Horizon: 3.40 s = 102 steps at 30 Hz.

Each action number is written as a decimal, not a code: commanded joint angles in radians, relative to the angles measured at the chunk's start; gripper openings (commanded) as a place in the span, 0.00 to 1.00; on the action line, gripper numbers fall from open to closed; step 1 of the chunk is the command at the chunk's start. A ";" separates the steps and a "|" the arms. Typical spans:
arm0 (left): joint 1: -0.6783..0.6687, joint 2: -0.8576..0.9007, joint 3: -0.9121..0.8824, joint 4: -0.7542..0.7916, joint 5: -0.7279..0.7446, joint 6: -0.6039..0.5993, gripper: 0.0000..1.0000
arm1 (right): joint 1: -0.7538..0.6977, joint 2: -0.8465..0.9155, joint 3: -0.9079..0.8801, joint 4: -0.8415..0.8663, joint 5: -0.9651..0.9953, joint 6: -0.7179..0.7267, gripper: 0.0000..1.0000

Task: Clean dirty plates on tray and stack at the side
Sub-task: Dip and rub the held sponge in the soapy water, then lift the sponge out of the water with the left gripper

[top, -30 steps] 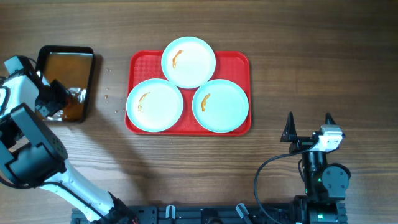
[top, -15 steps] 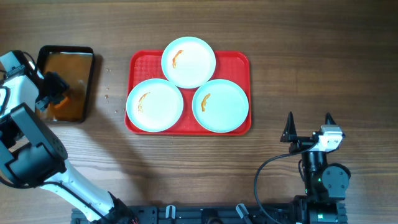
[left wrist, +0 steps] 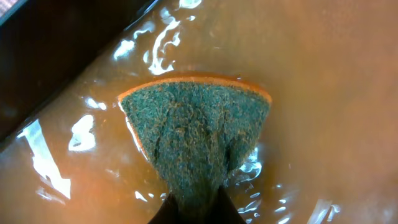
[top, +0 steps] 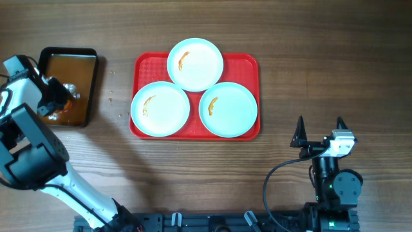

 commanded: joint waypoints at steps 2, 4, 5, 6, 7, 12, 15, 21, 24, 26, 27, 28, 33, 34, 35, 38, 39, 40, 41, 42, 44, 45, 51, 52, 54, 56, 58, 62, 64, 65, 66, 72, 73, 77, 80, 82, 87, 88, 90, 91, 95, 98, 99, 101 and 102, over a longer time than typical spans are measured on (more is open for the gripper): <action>0.002 -0.196 -0.003 0.016 0.125 -0.002 0.04 | -0.004 -0.005 -0.001 0.003 -0.009 -0.010 1.00; 0.002 -0.275 -0.003 0.062 0.244 -0.002 0.04 | -0.004 -0.005 -0.001 0.003 -0.009 -0.010 1.00; 0.002 -0.309 -0.003 0.093 0.311 -0.002 0.04 | -0.004 -0.005 -0.001 0.003 -0.009 -0.010 1.00; 0.002 -0.333 -0.003 0.119 0.371 -0.002 0.04 | -0.004 -0.005 -0.001 0.003 -0.009 -0.010 1.00; 0.002 -0.346 -0.003 0.140 0.416 -0.002 0.04 | -0.004 -0.005 -0.001 0.003 -0.009 -0.010 1.00; 0.002 -0.288 -0.008 0.148 0.439 -0.010 0.04 | -0.004 -0.005 -0.001 0.003 -0.009 -0.010 1.00; 0.002 -0.185 -0.010 0.133 0.439 -0.015 0.04 | -0.004 -0.005 -0.001 0.003 -0.009 -0.010 1.00; 0.033 -0.067 -0.009 0.109 0.492 -0.026 0.04 | -0.004 -0.005 -0.001 0.003 -0.009 -0.010 1.00; 0.055 -0.188 -0.009 0.121 0.561 -0.158 0.04 | -0.004 -0.005 -0.001 0.003 -0.009 -0.010 1.00; 0.061 -0.257 -0.009 0.142 0.562 -0.241 0.04 | -0.004 -0.005 -0.001 0.003 -0.009 -0.010 1.00; 0.061 -0.290 -0.009 0.158 0.562 -0.249 0.04 | -0.004 -0.005 -0.001 0.003 -0.009 -0.010 1.00; 0.061 -0.311 -0.009 0.168 0.558 -0.248 0.04 | -0.004 -0.005 -0.001 0.003 -0.009 -0.010 1.00; 0.050 -0.246 -0.055 0.165 0.373 -0.313 0.04 | -0.004 -0.005 -0.001 0.003 -0.009 -0.010 1.00; 0.051 -0.196 -0.073 0.170 0.368 -0.352 0.04 | -0.004 -0.005 -0.001 0.003 -0.009 -0.010 1.00; 0.055 -0.155 -0.075 0.163 0.388 -0.372 0.04 | -0.004 -0.005 -0.001 0.003 -0.009 -0.010 1.00; 0.083 -0.081 -0.075 0.159 0.541 -0.395 0.04 | -0.004 -0.005 -0.001 0.003 -0.009 -0.010 1.00; 0.097 -0.083 -0.074 0.169 0.583 -0.422 0.04 | -0.004 -0.005 -0.001 0.003 -0.009 -0.010 1.00; 0.114 -0.099 -0.074 0.191 0.662 -0.457 0.04 | -0.004 -0.005 -0.001 0.003 -0.009 -0.010 1.00; 0.126 -0.112 -0.072 0.211 0.727 -0.481 0.04 | -0.004 -0.005 -0.001 0.003 -0.009 -0.010 1.00; 0.145 -0.138 -0.066 0.251 0.841 -0.558 0.04 | -0.004 -0.005 -0.001 0.003 -0.009 -0.010 1.00; 0.171 -0.182 -0.061 0.323 0.963 -0.752 0.04 | -0.004 -0.005 -0.001 0.003 -0.009 -0.010 1.00; 0.185 -0.207 -0.061 0.365 1.011 -0.843 0.04 | -0.004 -0.005 -0.001 0.003 -0.009 -0.010 1.00; 0.189 -0.248 -0.066 0.362 0.969 -0.795 0.04 | -0.004 -0.005 -0.001 0.003 -0.009 -0.010 1.00; 0.181 -0.233 -0.069 0.306 0.904 -0.736 0.04 | -0.004 -0.005 -0.001 0.003 -0.009 -0.010 1.00; 0.161 -0.181 -0.073 0.214 0.742 -0.705 0.04 | -0.004 -0.005 -0.001 0.003 -0.009 -0.010 1.00; 0.154 -0.103 -0.073 0.201 0.731 -0.705 0.04 | -0.004 -0.005 -0.001 0.003 -0.009 -0.010 1.00; 0.159 -0.071 -0.073 0.201 0.750 -0.704 0.04 | -0.004 -0.005 -0.001 0.003 -0.009 -0.010 1.00; 0.170 -0.114 -0.069 0.282 0.902 -0.655 0.04 | -0.004 -0.005 -0.001 0.003 -0.009 -0.010 1.00; 0.170 -0.179 -0.054 0.305 0.957 -0.685 0.04 | -0.004 -0.005 -0.001 0.003 -0.009 -0.010 1.00; 0.169 -0.211 -0.048 0.311 0.963 -0.687 0.04 | -0.004 -0.005 -0.001 0.003 -0.009 -0.010 1.00; 0.169 -0.234 -0.044 0.317 0.962 -0.686 0.04 | -0.004 -0.005 -0.001 0.003 -0.009 -0.010 0.99; 0.146 -0.310 -0.050 0.249 0.642 -0.592 0.04 | -0.004 -0.005 -0.001 0.003 -0.009 -0.010 1.00; 0.132 -0.285 -0.061 0.215 0.558 -0.557 0.04 | -0.004 -0.005 -0.001 0.003 -0.009 -0.010 1.00; 0.100 -0.139 -0.079 0.201 0.524 -0.339 0.04 | -0.004 -0.005 -0.001 0.003 -0.009 -0.010 1.00; 0.112 -0.156 -0.073 0.198 0.552 -0.262 0.04 | -0.004 -0.005 -0.001 0.003 -0.009 -0.010 1.00; 0.116 -0.226 -0.054 0.198 0.595 -0.252 0.04 | -0.004 -0.005 -0.001 0.003 -0.009 -0.010 1.00; 0.076 -0.437 -0.036 0.243 0.589 -0.211 0.04 | -0.004 -0.005 -0.001 0.003 -0.009 -0.010 1.00; 0.063 -0.445 -0.037 0.240 0.552 -0.188 0.04 | -0.004 -0.005 -0.001 0.003 -0.009 -0.010 1.00; 0.030 -0.417 -0.055 0.227 0.409 -0.182 0.04 | -0.004 -0.005 -0.001 0.003 -0.009 -0.010 1.00; 0.019 -0.388 -0.072 0.227 0.367 -0.182 0.04 | -0.004 -0.005 -0.001 0.003 -0.009 -0.010 1.00; 0.003 -0.202 -0.105 0.209 0.349 -0.181 0.04 | -0.004 -0.005 -0.001 0.003 -0.009 -0.010 1.00; 0.023 -0.220 -0.090 0.200 0.366 -0.180 0.04 | -0.004 -0.005 -0.001 0.003 -0.009 -0.010 1.00; 0.024 -0.241 -0.080 0.195 0.372 -0.180 0.04 | -0.004 -0.005 -0.001 0.003 -0.009 -0.010 1.00; 0.026 -0.357 -0.040 0.194 0.406 -0.182 0.04 | -0.004 -0.005 -0.001 0.003 -0.009 -0.010 1.00; 0.023 -0.412 -0.026 0.203 0.442 -0.183 0.04 | -0.004 -0.005 -0.001 0.003 -0.009 -0.010 1.00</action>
